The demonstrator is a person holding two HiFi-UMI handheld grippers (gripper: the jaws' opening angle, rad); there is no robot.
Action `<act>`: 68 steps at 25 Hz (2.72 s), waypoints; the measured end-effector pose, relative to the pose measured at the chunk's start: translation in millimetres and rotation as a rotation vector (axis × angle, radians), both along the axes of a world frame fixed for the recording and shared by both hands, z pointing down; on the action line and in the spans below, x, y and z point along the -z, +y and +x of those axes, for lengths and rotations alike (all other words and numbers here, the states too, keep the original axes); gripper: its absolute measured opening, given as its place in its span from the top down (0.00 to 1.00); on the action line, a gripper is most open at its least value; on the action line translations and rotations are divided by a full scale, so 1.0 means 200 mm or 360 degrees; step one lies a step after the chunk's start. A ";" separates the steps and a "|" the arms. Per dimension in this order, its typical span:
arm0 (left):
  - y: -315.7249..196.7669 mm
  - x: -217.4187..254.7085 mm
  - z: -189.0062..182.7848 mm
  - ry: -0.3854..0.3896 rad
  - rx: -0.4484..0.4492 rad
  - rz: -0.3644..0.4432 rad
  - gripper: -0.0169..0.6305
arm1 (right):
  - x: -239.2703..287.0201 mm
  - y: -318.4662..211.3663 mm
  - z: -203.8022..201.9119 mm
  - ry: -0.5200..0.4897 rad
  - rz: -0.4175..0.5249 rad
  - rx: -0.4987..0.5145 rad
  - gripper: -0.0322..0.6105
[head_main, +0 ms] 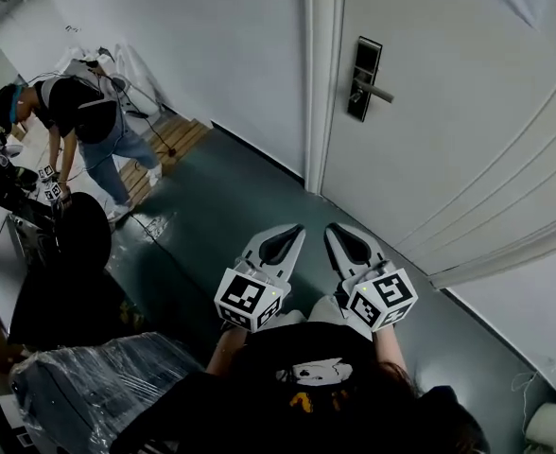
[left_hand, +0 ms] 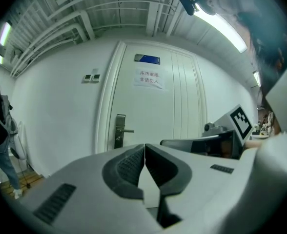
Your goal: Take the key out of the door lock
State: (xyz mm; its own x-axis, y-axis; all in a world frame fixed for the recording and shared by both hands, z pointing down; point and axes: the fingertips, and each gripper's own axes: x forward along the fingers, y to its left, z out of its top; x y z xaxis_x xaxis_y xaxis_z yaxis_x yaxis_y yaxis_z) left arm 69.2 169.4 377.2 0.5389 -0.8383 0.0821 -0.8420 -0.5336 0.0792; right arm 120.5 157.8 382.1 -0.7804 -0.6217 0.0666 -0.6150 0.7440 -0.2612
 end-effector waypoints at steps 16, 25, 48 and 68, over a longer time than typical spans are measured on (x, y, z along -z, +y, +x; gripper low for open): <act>-0.05 -0.05 -0.25 0.0056 0.0151 -0.0045 0.96 | -0.04 -0.14 -0.21 0.0015 -0.0061 0.0107 0.93; -0.36 -0.16 -0.47 0.0001 0.0257 -0.0117 0.96 | -0.14 -0.46 -0.37 -0.0024 -0.0138 0.0153 0.93; -1.35 -0.19 -0.51 -0.0056 0.0154 -0.0141 0.96 | -0.25 -1.43 -0.44 -0.0094 -0.0231 0.0068 0.93; -1.53 -0.22 -0.43 -0.0047 -0.0001 -0.0166 0.96 | -0.32 -1.51 -0.41 -0.0077 -0.0291 -0.0012 0.93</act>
State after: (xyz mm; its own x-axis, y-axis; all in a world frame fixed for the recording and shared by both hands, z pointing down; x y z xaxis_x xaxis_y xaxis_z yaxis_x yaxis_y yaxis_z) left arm -16.4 -137.0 421.7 0.5354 -0.8241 0.1847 -0.8446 -0.5241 0.1097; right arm 38.0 -145.2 446.3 -0.7809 -0.6084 0.1417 -0.6037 0.6768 -0.4213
